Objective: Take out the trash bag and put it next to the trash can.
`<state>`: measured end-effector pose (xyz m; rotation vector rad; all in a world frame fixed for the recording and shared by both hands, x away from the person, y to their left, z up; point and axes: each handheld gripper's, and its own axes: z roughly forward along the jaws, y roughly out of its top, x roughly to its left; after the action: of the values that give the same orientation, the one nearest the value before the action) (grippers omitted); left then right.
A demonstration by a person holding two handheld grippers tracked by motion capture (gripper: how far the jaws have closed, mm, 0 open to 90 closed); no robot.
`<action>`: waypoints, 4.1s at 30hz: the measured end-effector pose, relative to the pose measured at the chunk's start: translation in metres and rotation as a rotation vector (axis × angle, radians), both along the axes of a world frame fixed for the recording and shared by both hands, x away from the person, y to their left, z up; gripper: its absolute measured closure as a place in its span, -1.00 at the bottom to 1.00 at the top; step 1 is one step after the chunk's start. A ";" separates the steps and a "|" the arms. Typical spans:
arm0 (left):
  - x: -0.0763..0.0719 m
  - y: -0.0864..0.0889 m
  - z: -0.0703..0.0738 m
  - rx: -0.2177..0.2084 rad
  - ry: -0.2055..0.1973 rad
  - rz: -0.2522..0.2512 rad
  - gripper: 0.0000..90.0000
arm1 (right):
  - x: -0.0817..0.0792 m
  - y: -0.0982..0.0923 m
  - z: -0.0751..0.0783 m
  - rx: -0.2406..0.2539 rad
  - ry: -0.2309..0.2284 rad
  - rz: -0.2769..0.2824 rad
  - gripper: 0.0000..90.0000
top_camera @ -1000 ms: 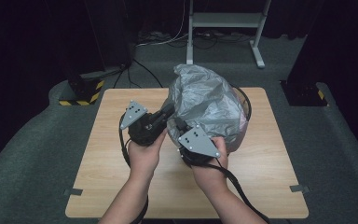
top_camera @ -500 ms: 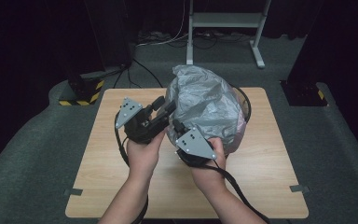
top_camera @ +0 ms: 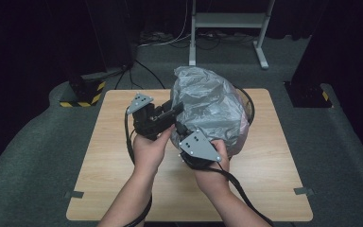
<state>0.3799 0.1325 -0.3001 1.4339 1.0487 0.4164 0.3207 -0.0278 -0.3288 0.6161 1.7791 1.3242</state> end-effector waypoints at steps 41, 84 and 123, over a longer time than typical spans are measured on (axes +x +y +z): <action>-0.006 -0.008 0.006 -0.009 -0.174 0.034 0.99 | 0.004 -0.180 0.027 0.171 0.037 -0.227 0.35; -0.014 -0.023 0.038 -0.015 -0.367 -0.006 1.00 | 0.038 -0.229 -0.178 0.041 0.579 -0.318 -0.68; -0.039 -0.016 0.111 -0.085 -0.665 0.009 1.00 | 0.037 -0.232 -0.179 0.044 0.583 -0.317 -0.69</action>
<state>0.3407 0.1165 -0.1889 1.0936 0.5235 0.7797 0.3578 -0.2603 -0.5076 1.3546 1.9896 1.0248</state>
